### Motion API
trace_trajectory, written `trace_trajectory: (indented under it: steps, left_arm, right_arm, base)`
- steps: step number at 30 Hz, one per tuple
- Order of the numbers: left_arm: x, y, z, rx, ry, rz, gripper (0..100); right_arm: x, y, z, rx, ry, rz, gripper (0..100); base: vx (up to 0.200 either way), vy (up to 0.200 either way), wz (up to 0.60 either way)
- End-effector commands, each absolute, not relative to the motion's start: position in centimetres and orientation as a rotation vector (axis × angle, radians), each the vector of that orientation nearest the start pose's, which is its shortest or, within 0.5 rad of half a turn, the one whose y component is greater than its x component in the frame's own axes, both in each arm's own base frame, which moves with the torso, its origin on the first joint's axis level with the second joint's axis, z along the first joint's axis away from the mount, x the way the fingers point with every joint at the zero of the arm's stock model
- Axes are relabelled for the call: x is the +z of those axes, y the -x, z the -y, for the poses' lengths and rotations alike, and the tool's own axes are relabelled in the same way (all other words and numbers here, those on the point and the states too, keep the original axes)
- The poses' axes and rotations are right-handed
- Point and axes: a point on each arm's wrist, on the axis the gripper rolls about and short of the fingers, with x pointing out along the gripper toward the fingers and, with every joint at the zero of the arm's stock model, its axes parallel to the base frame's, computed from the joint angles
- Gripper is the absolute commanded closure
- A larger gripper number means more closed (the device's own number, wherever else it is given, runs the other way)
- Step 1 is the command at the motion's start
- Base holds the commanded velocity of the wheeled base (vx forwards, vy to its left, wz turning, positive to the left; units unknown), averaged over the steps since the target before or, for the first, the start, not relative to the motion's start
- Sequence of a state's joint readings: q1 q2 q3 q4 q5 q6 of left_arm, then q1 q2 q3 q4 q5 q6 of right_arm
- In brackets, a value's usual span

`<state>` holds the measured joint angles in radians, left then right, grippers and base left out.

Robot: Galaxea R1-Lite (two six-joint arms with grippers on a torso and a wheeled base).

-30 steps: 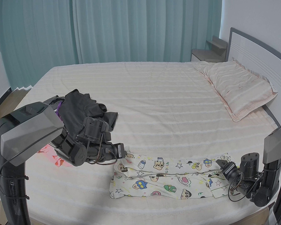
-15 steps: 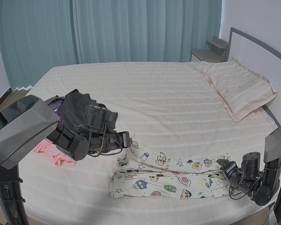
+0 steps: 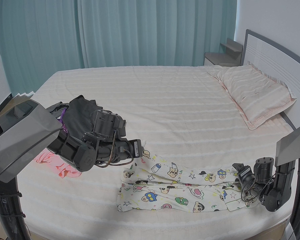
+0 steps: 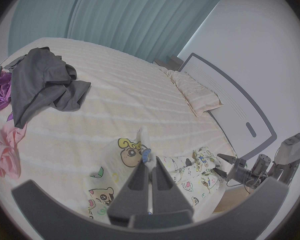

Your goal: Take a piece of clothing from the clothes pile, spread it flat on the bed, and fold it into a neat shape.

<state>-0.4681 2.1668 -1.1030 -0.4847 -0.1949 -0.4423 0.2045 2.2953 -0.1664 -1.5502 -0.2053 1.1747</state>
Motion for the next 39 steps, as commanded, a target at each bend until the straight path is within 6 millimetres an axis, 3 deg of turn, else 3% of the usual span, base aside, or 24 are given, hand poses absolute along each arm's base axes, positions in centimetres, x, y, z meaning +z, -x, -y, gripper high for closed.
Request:
trace_trajectory:
  steps: [1, 3, 4, 13, 19, 28, 39]
  left_arm:
    - [7.4, -35.8, 18.8, -0.505, 0.332, -0.721, 100]
    - [7.4, -35.7, 18.8, -0.499, 0.33, -0.72, 100]
    - [7.5, -35.8, 18.8, -0.494, 0.329, -0.716, 100]
    - [8.7, -36.7, 19.0, -0.457, 0.327, -0.651, 100]
    - [9.2, -37.5, 18.8, -0.399, 0.311, -0.608, 100]
    - [9.5, -38.2, 19.1, -0.297, 0.281, -0.6, 100]
    - [8.3, -38.8, 19.3, -0.205, 0.254, -0.622, 100]
  right_arm:
    - [-2.6, -26.6, -4.0, -0.35, -1.011, -0.467, 0]
    - [-2.8, -27.2, -3.9, -0.359, -0.997, -0.473, 0]
    - [-2.9, -27.4, -3.9, -0.362, -0.998, -0.475, 100]
    - [-2.4, -27.7, -3.6, -0.358, -0.977, -0.459, 100]
    - [-0.8, -28.7, -2.4, -0.351, -0.987, -0.374, 100]
    - [0.6, -29.6, -2.2, -0.323, -0.972, -0.337, 100]
    - [3.1, -30.9, -1.6, -0.298, -0.982, -0.266, 100]
  base:
    - [0.0, 0.0, 0.0]
    - [0.0, 0.0, 0.0]
    - [0.0, 0.0, 0.0]
    - [0.0, 0.0, 0.0]
    - [0.0, 0.0, 0.0]
    - [0.0, 0.0, 0.0]
    - [0.0, 0.0, 0.0]
